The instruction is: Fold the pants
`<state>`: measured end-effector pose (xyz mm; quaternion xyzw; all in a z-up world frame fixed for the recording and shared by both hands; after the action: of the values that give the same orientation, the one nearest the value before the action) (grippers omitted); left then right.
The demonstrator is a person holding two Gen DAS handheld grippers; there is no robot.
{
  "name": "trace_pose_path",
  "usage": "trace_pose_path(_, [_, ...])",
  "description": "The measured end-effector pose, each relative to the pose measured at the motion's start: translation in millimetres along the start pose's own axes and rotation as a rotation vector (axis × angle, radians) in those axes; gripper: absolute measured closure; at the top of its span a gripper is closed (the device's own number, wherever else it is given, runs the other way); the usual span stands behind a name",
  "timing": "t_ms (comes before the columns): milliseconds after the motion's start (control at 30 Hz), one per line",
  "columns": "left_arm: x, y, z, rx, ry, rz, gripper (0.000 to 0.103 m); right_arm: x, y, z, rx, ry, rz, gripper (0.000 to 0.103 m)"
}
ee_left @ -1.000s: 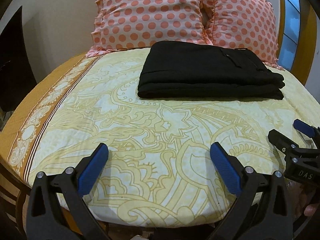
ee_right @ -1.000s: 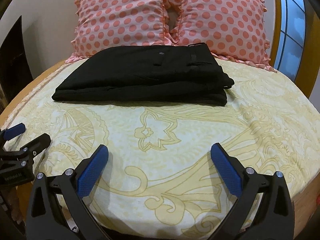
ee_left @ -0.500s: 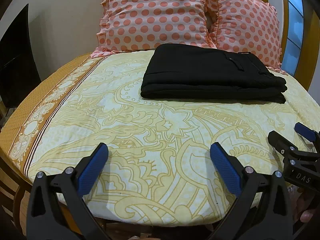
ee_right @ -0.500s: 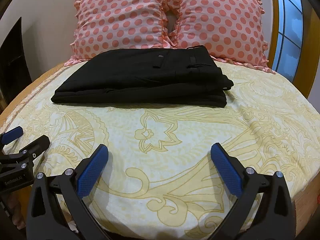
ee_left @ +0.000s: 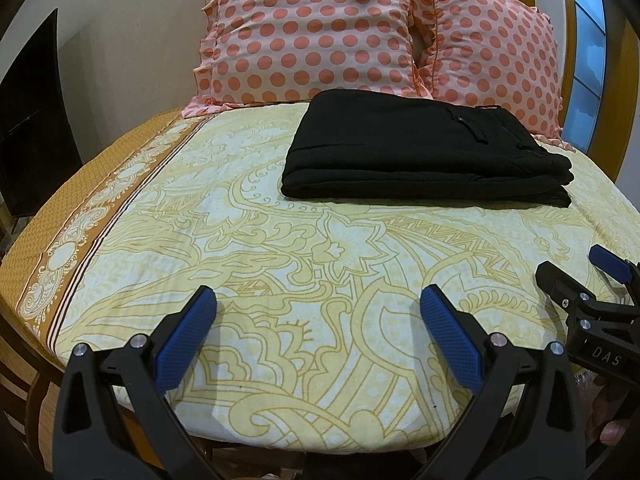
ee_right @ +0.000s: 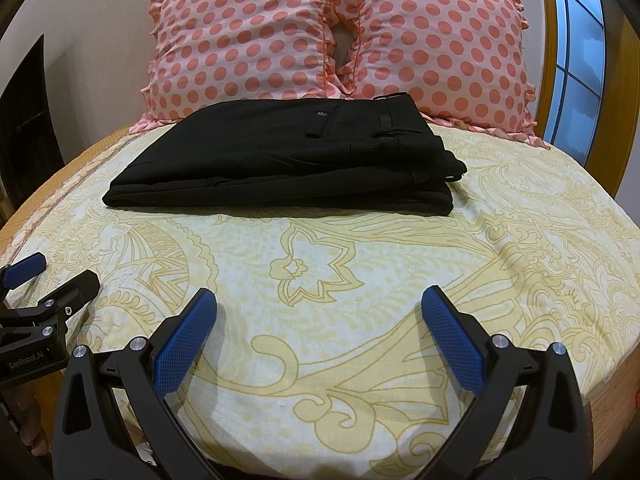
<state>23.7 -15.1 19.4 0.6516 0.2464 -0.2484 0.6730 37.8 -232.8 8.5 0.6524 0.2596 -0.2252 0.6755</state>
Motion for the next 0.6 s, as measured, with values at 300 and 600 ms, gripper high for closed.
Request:
trace_pose_path(300, [-0.6,0.2,0.2,0.000,0.000,-0.001,0.002,-0.1,0.3,-0.4,0.001,-0.001,0.000,0.001])
trace_pose_path(600, [-0.4,0.2,0.6,0.001,-0.001,0.000,0.002,-0.2,-0.2,-1.3,0.002,-0.003,0.002,0.001])
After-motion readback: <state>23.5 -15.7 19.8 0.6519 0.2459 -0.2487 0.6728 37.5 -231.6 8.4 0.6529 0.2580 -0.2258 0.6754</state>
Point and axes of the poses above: each gripper's, at about its wrist camera, not at the fingertips, and x roughly the way its jaws point, z to its right, y to its top, the point moved 1 cm from there along x, roughly the way its jaws point, and after that the axes turned 3 degrees about -x, right-handed, at the moved point
